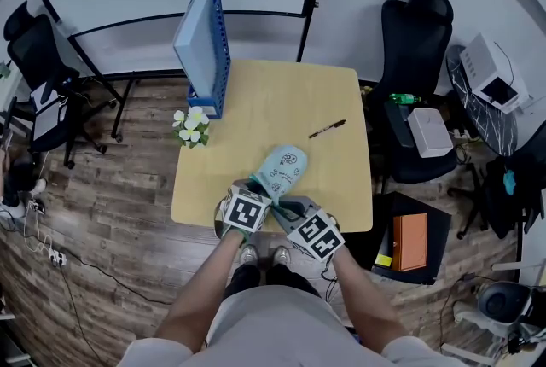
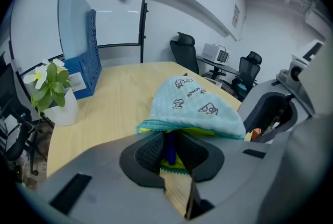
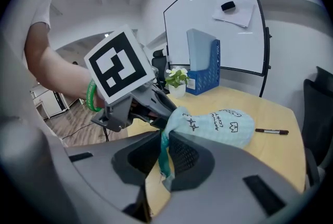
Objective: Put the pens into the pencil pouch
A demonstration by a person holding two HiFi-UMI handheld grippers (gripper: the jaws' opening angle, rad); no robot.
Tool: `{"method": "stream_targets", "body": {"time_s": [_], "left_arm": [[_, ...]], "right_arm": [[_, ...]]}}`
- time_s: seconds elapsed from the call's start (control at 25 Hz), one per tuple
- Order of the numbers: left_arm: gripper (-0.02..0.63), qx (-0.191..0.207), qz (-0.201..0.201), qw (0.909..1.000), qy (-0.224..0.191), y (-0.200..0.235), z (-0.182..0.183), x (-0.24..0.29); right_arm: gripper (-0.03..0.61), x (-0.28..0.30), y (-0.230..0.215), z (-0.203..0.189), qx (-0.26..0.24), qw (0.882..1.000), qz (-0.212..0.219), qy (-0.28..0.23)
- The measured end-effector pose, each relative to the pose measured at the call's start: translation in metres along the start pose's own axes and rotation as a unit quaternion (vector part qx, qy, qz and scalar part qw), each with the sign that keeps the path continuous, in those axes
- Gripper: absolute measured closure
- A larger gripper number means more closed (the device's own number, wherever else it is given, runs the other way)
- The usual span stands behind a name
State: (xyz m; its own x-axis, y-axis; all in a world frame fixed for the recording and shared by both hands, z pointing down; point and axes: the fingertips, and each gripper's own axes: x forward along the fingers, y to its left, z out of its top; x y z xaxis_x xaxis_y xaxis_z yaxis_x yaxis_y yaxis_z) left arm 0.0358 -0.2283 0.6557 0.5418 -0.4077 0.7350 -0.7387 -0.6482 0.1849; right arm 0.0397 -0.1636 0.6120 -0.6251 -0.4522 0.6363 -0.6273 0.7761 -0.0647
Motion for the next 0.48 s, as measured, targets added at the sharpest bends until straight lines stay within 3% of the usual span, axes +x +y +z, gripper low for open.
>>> {"method": "stream_targets", "body": {"time_s": [0.32, 0.48], "left_arm": [[0.539, 0.019, -0.02, 0.9995, -0.017, -0.003, 0.0, -0.006], [0.437, 0.024, -0.047, 0.9978, -0.039, -0.008, 0.002, -0.027]], "right_arm": [[0.53, 0.0, -0.002, 0.003, 0.003, 1.0, -0.003, -0.005], [0.53, -0.004, -0.013, 0.011, 0.012, 1.0, -0.019, -0.02]]}}
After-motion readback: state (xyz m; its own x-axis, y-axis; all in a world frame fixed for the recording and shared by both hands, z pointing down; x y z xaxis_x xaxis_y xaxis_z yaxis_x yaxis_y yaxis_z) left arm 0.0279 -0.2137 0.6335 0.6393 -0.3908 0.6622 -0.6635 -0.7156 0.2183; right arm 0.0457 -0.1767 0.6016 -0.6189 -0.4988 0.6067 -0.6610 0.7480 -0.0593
